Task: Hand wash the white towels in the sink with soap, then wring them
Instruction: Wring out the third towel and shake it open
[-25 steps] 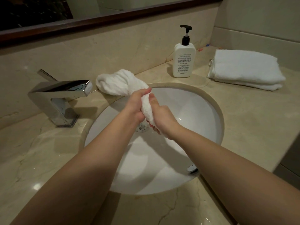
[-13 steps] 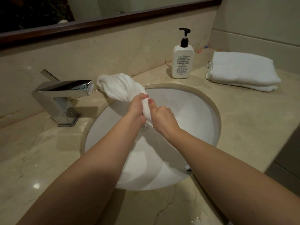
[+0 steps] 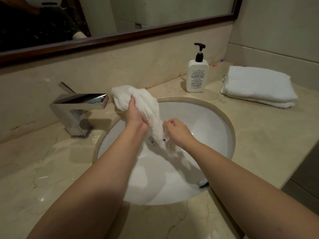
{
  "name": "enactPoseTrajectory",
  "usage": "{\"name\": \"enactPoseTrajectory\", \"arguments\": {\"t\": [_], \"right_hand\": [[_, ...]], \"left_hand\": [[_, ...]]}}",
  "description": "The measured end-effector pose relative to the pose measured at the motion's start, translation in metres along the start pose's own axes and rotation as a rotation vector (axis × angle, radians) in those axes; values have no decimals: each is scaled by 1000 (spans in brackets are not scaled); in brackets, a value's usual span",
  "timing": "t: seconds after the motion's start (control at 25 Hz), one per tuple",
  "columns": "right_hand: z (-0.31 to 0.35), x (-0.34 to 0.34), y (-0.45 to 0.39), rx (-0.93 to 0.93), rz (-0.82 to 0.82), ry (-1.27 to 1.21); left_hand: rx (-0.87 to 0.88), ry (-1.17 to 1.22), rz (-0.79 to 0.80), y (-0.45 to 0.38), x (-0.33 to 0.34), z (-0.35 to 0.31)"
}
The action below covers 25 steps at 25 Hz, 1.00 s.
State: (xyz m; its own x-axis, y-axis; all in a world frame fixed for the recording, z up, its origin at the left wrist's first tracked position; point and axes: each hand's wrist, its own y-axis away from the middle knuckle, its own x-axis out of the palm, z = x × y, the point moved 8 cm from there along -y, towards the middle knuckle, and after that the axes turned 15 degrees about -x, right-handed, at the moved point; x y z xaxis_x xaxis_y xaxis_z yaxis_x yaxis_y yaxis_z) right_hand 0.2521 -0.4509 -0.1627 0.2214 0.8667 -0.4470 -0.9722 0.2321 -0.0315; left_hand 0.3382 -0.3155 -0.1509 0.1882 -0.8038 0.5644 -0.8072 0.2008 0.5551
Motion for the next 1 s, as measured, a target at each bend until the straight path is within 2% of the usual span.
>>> {"name": "enactPoseTrajectory", "arguments": {"t": [0.08, 0.12, 0.24, 0.36, 0.48, 0.56, 0.68, 0.88, 1.0], "right_hand": [[35, -34, 2, -178, -270, -143], [50, -50, 4, -248, -344, -204], [87, -88, 7, -378, -333, -230], [101, -135, 18, -373, -356, -174], [94, -200, 38, -255, -490, -273], [91, -239, 51, -200, -461, -373], [93, -297, 76, -240, -439, -476], [85, -403, 131, -245, -658, -470], [81, -454, 160, -248, -742, -429]], "left_hand": [[87, -76, -10, 7, 6, -2], [136, -115, 1, 14, 13, -3], [274, -290, 149, 50, 55, 6], [339, -381, 349, 87, 109, 26], [242, -383, 572, 113, 166, 50], [163, -409, 689, 136, 202, 73], [76, -527, 853, 176, 259, 117], [-1, -587, 810, 195, 332, 155], [-13, -740, 810, 194, 366, 177]]}}
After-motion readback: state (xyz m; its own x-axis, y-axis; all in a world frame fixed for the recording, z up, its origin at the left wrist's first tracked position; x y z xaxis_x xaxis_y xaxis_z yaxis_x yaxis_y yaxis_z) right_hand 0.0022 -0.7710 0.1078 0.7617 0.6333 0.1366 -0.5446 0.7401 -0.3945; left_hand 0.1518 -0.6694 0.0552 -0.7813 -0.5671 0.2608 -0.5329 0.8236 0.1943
